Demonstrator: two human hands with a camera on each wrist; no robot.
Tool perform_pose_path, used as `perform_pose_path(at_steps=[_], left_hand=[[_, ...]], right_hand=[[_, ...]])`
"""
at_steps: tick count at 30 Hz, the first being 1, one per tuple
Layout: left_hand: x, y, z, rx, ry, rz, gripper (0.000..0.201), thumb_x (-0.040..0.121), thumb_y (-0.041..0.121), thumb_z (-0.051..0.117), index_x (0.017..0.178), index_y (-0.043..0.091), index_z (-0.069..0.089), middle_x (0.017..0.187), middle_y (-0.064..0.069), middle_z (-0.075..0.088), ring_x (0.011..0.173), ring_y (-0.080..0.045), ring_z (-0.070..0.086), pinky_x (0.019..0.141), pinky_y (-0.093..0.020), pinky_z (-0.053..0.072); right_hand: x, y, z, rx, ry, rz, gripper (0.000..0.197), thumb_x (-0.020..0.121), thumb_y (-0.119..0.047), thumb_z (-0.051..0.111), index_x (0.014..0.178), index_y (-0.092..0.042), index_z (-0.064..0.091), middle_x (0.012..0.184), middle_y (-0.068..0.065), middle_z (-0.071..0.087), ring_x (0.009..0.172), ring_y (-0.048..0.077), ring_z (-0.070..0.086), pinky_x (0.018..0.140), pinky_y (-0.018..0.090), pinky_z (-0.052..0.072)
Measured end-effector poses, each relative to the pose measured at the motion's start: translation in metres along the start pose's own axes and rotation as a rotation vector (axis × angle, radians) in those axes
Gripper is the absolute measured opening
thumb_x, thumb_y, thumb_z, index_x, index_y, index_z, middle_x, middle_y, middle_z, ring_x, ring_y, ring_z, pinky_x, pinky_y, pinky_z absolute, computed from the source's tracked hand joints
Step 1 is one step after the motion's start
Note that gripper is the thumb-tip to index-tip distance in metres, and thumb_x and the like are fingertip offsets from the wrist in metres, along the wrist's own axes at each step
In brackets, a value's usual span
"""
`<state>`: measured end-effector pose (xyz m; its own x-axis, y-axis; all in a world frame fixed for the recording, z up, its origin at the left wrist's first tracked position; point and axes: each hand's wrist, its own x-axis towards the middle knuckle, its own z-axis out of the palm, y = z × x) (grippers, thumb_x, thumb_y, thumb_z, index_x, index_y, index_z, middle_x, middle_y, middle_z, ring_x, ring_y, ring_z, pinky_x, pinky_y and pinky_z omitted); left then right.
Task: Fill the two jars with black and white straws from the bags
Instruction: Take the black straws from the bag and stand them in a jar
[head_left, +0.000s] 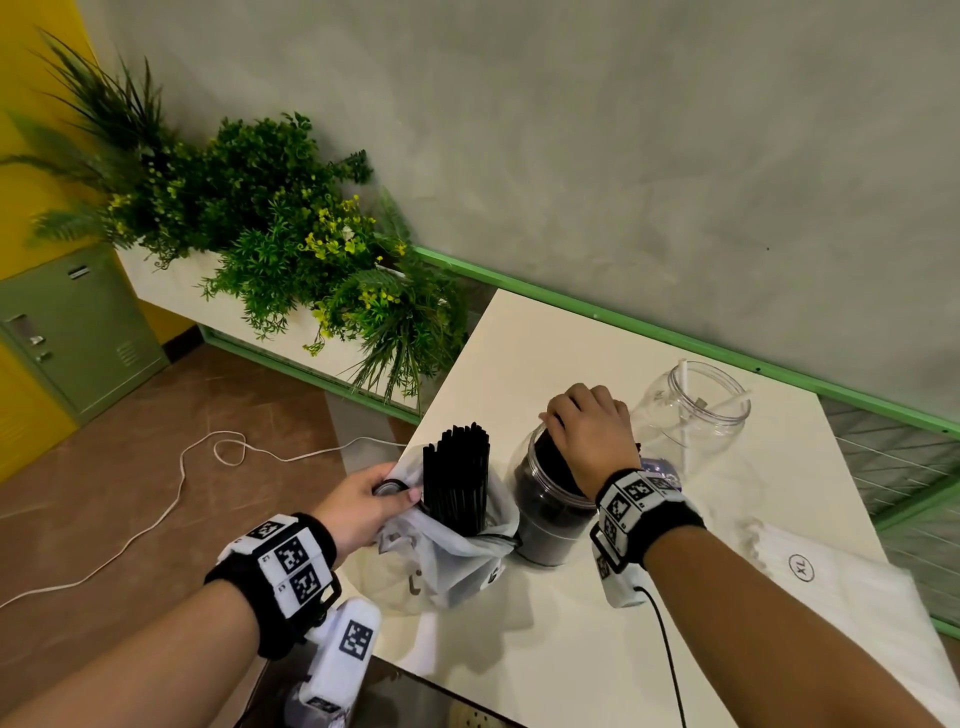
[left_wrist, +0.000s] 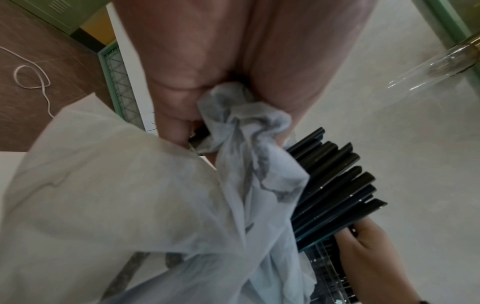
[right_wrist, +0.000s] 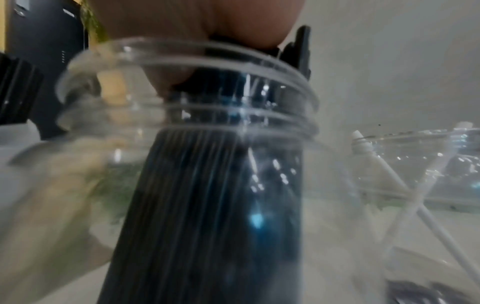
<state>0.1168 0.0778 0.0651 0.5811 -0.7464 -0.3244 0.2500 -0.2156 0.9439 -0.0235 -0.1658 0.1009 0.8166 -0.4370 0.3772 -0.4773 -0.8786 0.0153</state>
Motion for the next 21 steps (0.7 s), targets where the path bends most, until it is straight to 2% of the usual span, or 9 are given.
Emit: perform_pose_path(at_steps=[2,3,7,8,10,13,15,18,21], left_hand=[[0.001,0.001,-0.001,0.011,-0.006,0.004,0.015,0.085,0.001,0.063,0.089,0.016,0.065,0.063,0.008,0.065,0.066,-0.014,0.058,0.067,-0.032,0.047],[0.001,0.001,-0.001,0.012,-0.009,0.010,0.016,0.085,0.001,0.063,0.090,0.016,0.066,0.066,0.008,0.066,0.068,-0.014,0.059,0.068,-0.031,0.047],[0.002,0.002,-0.001,0.000,-0.006,0.002,0.017,0.085,0.001,0.063,0.093,0.016,0.066,0.075,0.000,0.067,0.072,-0.015,0.060,0.069,-0.028,0.048],[0.002,0.003,-0.001,0.003,-0.009,0.003,0.017,0.085,0.001,0.062,0.093,0.015,0.066,0.077,-0.002,0.066,0.072,-0.016,0.060,0.069,-0.028,0.048],[0.003,0.003,-0.002,0.013,-0.015,0.004,0.015,0.086,0.001,0.062,0.093,0.013,0.065,0.080,-0.006,0.064,0.074,-0.017,0.058,0.069,-0.029,0.047],[0.004,0.003,-0.003,0.002,-0.011,-0.002,0.014,0.086,0.001,0.061,0.095,0.011,0.064,0.079,-0.005,0.063,0.072,-0.016,0.058,0.067,-0.027,0.046],[0.003,0.004,-0.002,-0.012,-0.004,-0.008,0.015,0.087,0.000,0.060,0.096,0.012,0.064,0.075,-0.001,0.065,0.069,-0.013,0.058,0.064,-0.026,0.047],[0.004,0.002,-0.003,-0.021,-0.007,-0.015,0.016,0.087,0.001,0.061,0.098,0.011,0.064,0.080,-0.006,0.065,0.073,-0.018,0.059,0.066,-0.031,0.047],[0.006,0.002,-0.002,-0.004,-0.011,-0.012,0.015,0.086,0.001,0.061,0.097,0.011,0.064,0.082,-0.007,0.064,0.074,-0.019,0.058,0.068,-0.031,0.046]], right_hand=[[0.012,0.002,-0.006,0.015,0.062,-0.053,0.034,0.095,-0.037,0.035,0.087,-0.016,0.061,0.089,0.001,0.056,0.086,0.028,0.048,0.069,0.041,0.044],[0.018,0.004,-0.010,0.008,0.034,-0.050,0.033,0.095,-0.037,0.037,0.089,-0.016,0.062,0.090,0.001,0.057,0.087,0.028,0.048,0.071,0.041,0.043],[0.022,0.015,-0.013,-0.044,-0.341,0.022,0.033,0.098,-0.044,0.038,0.117,-0.027,0.059,0.120,-0.004,0.057,0.116,0.024,0.045,0.100,0.042,0.029],[0.020,0.018,-0.014,-0.001,-0.363,0.049,0.036,0.098,-0.046,0.037,0.125,-0.030,0.055,0.129,-0.004,0.054,0.122,0.023,0.042,0.105,0.043,0.026],[0.009,0.024,-0.019,0.137,-0.221,0.098,0.045,0.097,-0.050,0.038,0.138,-0.032,0.044,0.141,-0.004,0.046,0.130,0.023,0.037,0.109,0.042,0.024],[-0.019,0.031,-0.027,0.355,0.039,0.204,0.062,0.091,-0.060,0.035,0.143,-0.027,0.036,0.147,-0.001,0.040,0.134,0.021,0.032,0.111,0.039,0.026],[-0.044,0.033,-0.023,0.492,0.059,0.266,0.072,0.087,-0.066,0.040,0.146,-0.026,0.030,0.151,-0.001,0.031,0.139,0.017,0.025,0.114,0.034,0.021],[-0.059,0.031,-0.012,0.605,-0.039,0.306,0.086,0.081,-0.065,0.055,0.150,-0.028,0.019,0.156,-0.004,0.017,0.142,0.007,0.015,0.116,0.033,0.019],[-0.041,0.028,-0.011,0.627,0.014,0.274,0.090,0.076,-0.067,0.059,0.148,-0.032,0.019,0.155,-0.006,0.018,0.141,0.005,0.018,0.113,0.029,0.022]])
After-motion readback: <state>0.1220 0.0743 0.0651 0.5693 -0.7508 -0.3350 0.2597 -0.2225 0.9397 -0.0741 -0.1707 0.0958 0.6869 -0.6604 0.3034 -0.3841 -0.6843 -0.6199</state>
